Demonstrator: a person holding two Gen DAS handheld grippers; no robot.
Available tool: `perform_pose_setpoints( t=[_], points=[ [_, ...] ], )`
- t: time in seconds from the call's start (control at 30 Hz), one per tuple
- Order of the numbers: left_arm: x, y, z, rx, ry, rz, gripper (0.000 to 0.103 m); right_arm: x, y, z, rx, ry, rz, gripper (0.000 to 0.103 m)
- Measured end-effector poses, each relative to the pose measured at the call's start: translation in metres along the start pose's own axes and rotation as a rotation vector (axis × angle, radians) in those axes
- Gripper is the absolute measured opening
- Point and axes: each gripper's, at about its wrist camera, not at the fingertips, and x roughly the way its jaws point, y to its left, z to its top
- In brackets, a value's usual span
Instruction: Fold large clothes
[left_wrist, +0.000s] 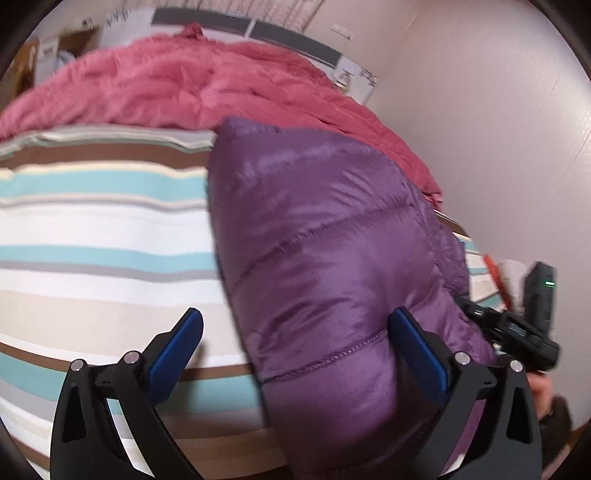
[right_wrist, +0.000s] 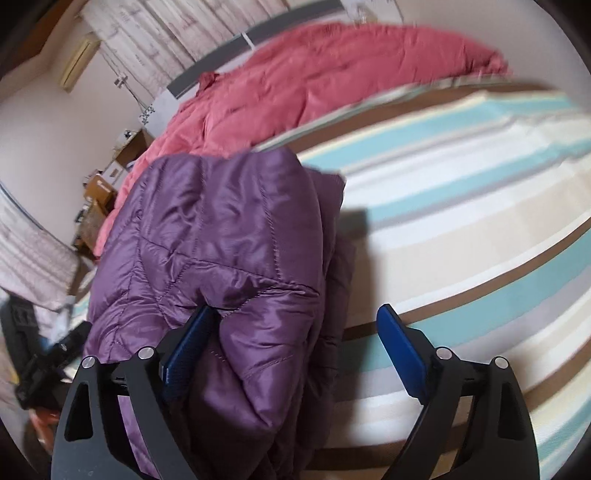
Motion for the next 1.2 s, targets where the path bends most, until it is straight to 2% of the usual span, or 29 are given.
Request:
perform_pose_setpoints(
  t=[0.07, 0.17, 0.23, 0.3, 0.4, 0.5, 0.77, 0.97, 1.2],
  points=[
    [0.009, 0.001, -0.001, -0.005, 0.042, -0.060, 0.101, 0.010, -0.004, -0.001, 0.029, 0.032, 0.052, 0.089],
    [0.023, -0.004, -0.005, 0.004, 0.089, -0.122, 0.101, 0.019, -0.006, -0.004, 0.053, 0.037, 0.125, 0.080],
    [0.028, -0.004, -0.006, -0.003, 0.096, -0.140, 0.099, 0.020, -0.004, -0.006, 0.061, 0.037, 0.180, 0.063],
    [0.028, -0.009, -0.008, 0.010, 0.080, -0.146, 0.088, 0.018, -0.002, -0.009, 0.058, 0.027, 0.215, 0.047],
    [0.020, -0.023, -0.011, 0.073, 0.064, -0.117, 0.074, 0.009, 0.007, -0.011, 0.029, -0.001, 0.222, 0.034],
    [0.009, -0.036, -0.011, 0.126, 0.047, -0.085, 0.066, 0.001, 0.019, -0.010, -0.003, -0.037, 0.219, 0.030],
    [-0.051, -0.037, -0.003, 0.200, -0.061, -0.029, 0.063, -0.014, 0.066, -0.005, -0.050, -0.110, 0.277, 0.029],
    [-0.095, -0.007, 0.002, 0.188, -0.139, 0.015, 0.063, -0.009, 0.119, 0.003, -0.126, -0.138, 0.332, 0.029],
    [-0.144, 0.053, 0.004, 0.118, -0.199, 0.116, 0.063, 0.037, 0.195, -0.001, -0.181, -0.099, 0.410, 0.029]
  ],
)
